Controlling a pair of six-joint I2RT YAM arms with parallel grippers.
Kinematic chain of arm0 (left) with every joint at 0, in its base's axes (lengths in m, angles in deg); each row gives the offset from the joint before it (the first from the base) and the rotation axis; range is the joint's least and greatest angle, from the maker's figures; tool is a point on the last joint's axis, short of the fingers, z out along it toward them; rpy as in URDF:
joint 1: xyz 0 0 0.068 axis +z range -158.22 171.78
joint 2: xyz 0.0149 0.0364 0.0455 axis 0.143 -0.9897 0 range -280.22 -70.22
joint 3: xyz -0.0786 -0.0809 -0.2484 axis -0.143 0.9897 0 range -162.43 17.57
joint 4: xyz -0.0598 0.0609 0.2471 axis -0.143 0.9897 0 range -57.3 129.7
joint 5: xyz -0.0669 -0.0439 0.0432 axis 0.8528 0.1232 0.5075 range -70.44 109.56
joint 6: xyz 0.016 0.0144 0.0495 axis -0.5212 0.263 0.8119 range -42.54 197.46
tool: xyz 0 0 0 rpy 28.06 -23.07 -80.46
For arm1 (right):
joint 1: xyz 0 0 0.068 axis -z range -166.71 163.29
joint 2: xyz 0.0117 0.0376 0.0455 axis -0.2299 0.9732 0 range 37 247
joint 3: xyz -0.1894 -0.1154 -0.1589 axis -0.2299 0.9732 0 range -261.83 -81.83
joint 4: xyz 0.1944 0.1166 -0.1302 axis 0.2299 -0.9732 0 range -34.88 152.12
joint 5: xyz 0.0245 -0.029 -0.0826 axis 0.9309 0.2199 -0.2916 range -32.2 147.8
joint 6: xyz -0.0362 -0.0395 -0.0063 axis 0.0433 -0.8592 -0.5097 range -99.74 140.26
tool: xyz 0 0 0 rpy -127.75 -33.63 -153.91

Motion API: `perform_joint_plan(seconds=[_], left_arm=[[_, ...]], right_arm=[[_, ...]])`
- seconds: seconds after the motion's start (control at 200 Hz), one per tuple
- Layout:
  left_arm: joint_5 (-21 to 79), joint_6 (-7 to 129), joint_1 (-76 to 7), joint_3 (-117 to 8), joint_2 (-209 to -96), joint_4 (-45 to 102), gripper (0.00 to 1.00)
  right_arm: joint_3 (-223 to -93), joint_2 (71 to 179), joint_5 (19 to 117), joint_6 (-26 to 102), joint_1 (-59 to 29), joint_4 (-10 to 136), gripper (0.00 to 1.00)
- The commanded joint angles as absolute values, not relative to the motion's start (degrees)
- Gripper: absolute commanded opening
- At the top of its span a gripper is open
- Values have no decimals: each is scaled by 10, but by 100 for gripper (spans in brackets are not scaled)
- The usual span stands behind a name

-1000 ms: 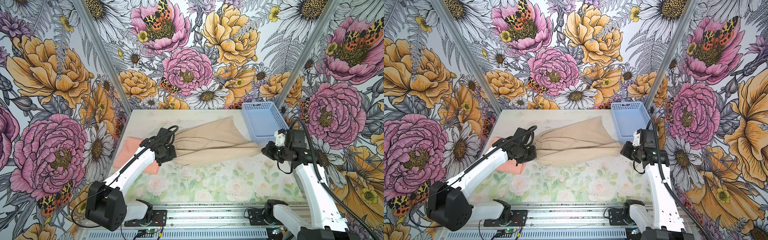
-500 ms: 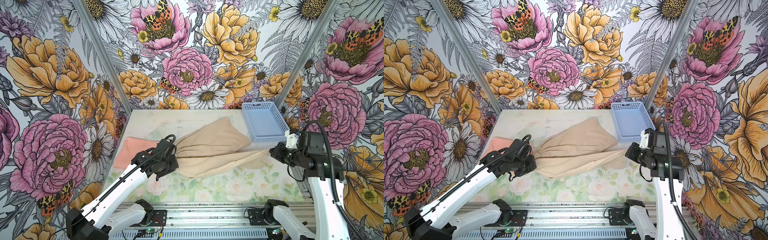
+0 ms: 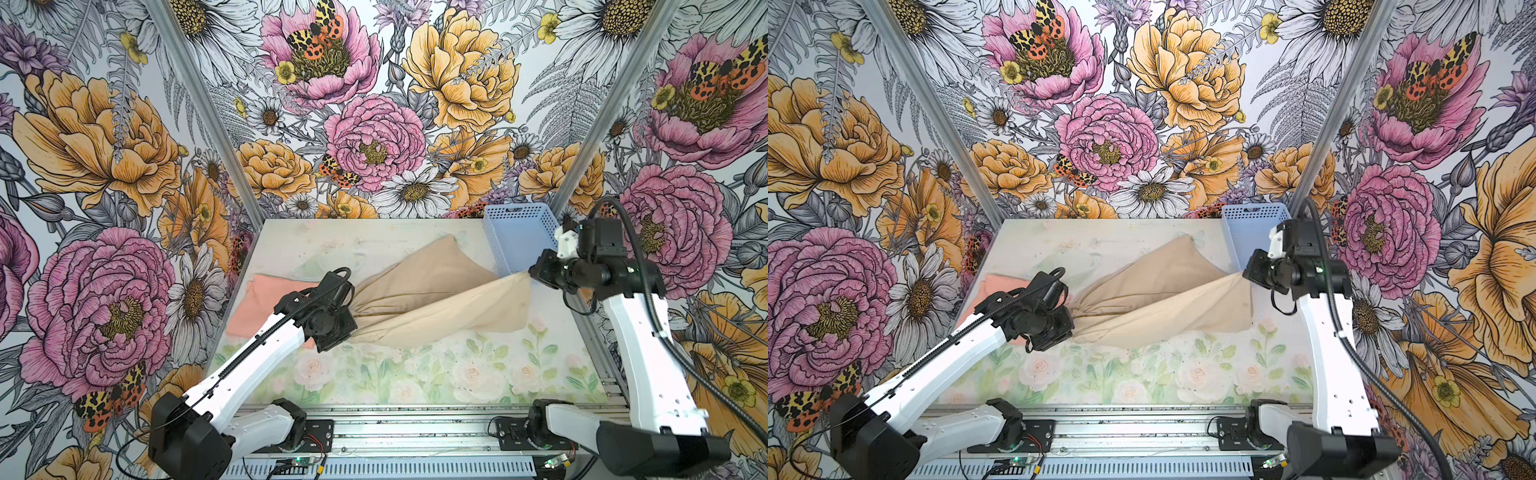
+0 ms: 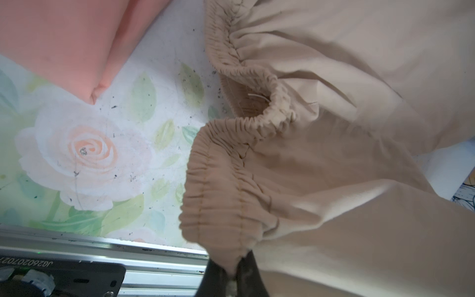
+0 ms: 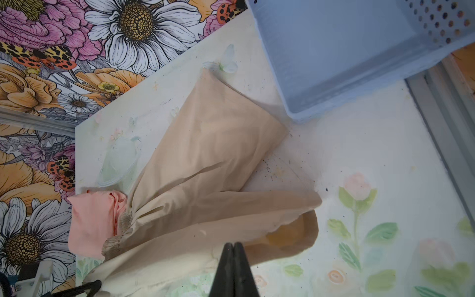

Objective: Fold and stack the mixed laundry pile

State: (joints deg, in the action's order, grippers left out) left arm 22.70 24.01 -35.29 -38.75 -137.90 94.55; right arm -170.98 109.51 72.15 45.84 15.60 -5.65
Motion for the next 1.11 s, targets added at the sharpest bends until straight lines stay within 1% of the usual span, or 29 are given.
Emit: perform_joint_plan(seconds=[0.0,0.09,0.12,0.17,0.245,0.29,0.325,0.36,0.425,0.535,0.65,0.756,0.861,1.101], left_arm=[[254,290,-313,-396,-1410,910,0],[275,310,-300,-411,-1455,895,0],[275,316,-302,-421,-1467,895,4],[272,322,-304,-435,-1477,895,15],[256,329,-305,-439,-1475,895,46],[236,334,-305,-433,-1465,895,58],[216,335,-305,-423,-1451,894,65],[199,335,-306,-410,-1436,891,70],[180,335,-309,-385,-1403,880,75],[155,324,-325,-350,-1361,879,76],[121,316,-352,-324,-1339,866,70],[110,329,-379,-291,-1319,808,68],[118,349,-382,-263,-1315,753,67],[121,375,-373,-247,-1338,704,48]], right_arm=[[-1791,1170,665,438,131,11,0],[-1855,1238,651,426,118,15,0],[-1871,1255,651,424,115,14,0],[-1886,1269,651,420,109,13,0],[-1888,1280,651,414,107,10,0],[-1885,1286,652,411,107,7,0],[-1882,1290,652,409,107,7,0],[-1881,1295,657,409,107,7,0],[-1877,1301,669,409,107,7,0],[-1853,1304,677,402,107,8,0],[-1823,1299,687,402,108,17,0],[-1796,1286,693,403,109,28,0],[-1776,1275,696,403,111,34,0],[-1741,1259,704,399,120,44,0]])
